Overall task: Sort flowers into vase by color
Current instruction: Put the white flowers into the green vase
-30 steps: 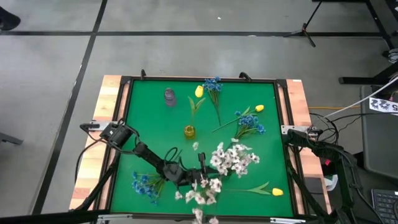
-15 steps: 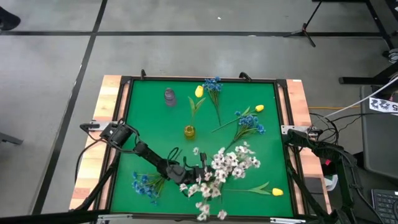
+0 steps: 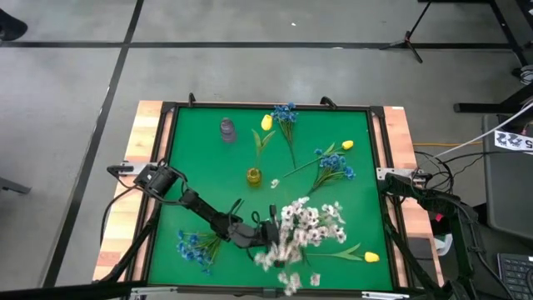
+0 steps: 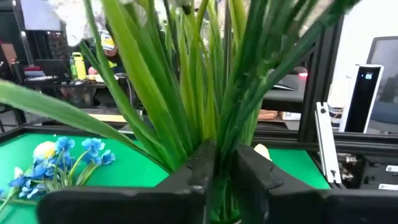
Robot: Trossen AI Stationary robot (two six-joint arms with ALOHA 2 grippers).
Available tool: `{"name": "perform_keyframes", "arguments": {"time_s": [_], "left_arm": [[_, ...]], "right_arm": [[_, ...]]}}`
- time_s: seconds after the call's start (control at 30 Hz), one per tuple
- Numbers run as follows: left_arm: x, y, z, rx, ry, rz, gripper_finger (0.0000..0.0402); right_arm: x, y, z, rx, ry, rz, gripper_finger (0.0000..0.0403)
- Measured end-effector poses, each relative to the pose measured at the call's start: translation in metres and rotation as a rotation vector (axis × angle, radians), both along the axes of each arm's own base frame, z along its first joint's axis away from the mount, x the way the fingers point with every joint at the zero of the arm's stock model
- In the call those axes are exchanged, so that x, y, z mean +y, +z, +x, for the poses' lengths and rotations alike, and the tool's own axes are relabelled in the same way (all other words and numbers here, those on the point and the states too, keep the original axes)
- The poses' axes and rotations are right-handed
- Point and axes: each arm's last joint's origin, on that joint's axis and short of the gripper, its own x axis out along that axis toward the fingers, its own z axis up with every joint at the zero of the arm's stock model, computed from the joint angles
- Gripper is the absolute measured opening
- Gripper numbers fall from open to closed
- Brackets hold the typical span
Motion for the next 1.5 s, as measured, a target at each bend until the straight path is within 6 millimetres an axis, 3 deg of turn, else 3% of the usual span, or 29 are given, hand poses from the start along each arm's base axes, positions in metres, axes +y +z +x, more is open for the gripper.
{"name": "perform_keyframes", "arguments": {"time_s": [0.6, 0.97, 1.5], "left_arm": [[-0.002, 0.000, -0.002, 0.013, 0.045, 0.054, 0.0204], [-0.019, 0.000, -0.015, 0.059, 0.172, 0.184, 0.0211], [-0.032, 0.012, -0.025, 0.037, 0.175, 0.150, 0.0212]], "right_arm": [[0.000, 0.000, 0.000, 0.000, -0.001, 0.000, 0.0152], [0.001, -0.002, 0.001, 0.006, -0.001, -0.026, 0.0152], [0.002, -0.003, 0.001, 0.012, 0.000, -0.052, 0.0152]]}}
